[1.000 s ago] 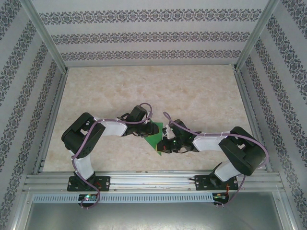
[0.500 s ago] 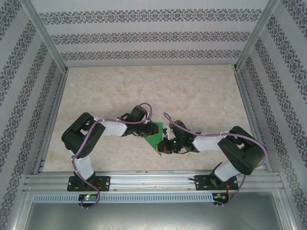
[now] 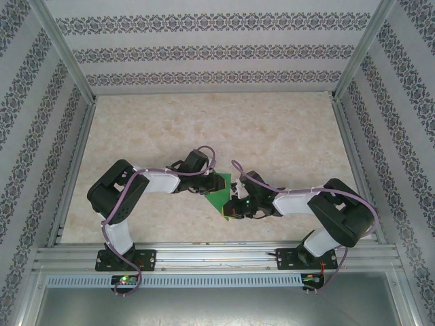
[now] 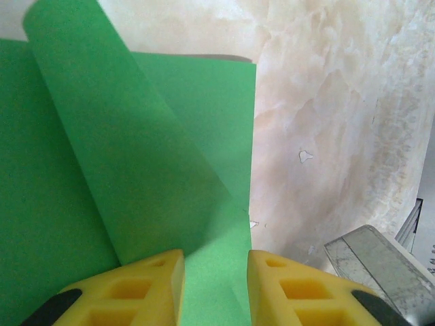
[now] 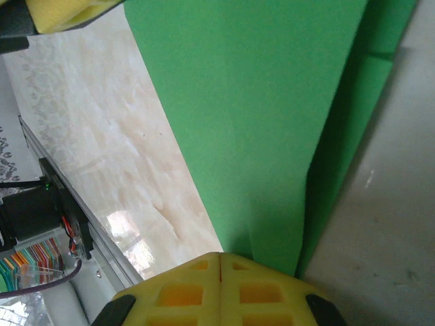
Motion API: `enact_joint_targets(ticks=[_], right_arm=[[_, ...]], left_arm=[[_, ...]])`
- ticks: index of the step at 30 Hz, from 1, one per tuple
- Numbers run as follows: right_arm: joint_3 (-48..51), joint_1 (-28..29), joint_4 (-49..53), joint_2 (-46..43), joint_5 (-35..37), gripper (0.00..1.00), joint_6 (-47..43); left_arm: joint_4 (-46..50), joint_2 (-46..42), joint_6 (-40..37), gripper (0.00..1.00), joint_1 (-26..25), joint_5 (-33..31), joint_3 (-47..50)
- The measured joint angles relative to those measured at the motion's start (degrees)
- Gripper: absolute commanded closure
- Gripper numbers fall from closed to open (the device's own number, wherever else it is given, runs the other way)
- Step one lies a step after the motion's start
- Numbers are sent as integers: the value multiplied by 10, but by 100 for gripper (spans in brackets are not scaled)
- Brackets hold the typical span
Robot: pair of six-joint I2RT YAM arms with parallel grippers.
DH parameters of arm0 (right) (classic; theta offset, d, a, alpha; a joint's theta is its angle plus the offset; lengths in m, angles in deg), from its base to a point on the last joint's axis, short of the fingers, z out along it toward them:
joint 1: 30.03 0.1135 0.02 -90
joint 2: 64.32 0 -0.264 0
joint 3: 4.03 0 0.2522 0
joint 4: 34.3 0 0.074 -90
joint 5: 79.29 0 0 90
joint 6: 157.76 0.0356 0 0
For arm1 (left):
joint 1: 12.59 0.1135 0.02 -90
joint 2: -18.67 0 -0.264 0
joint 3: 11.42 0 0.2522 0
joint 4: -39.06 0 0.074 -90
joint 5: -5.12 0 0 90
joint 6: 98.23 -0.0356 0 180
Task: Fold a paper plane with a square sheet of paper (fold left side to right side)
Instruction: Fourth fold the wing at the center of the table.
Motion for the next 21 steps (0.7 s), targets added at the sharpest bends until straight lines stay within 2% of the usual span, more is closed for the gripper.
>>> enact_joint_targets(ticks=[21], right_arm=[[12, 16, -20, 3, 0, 100, 3]], left_arm=[[-13, 0, 7, 69, 0, 0, 6]])
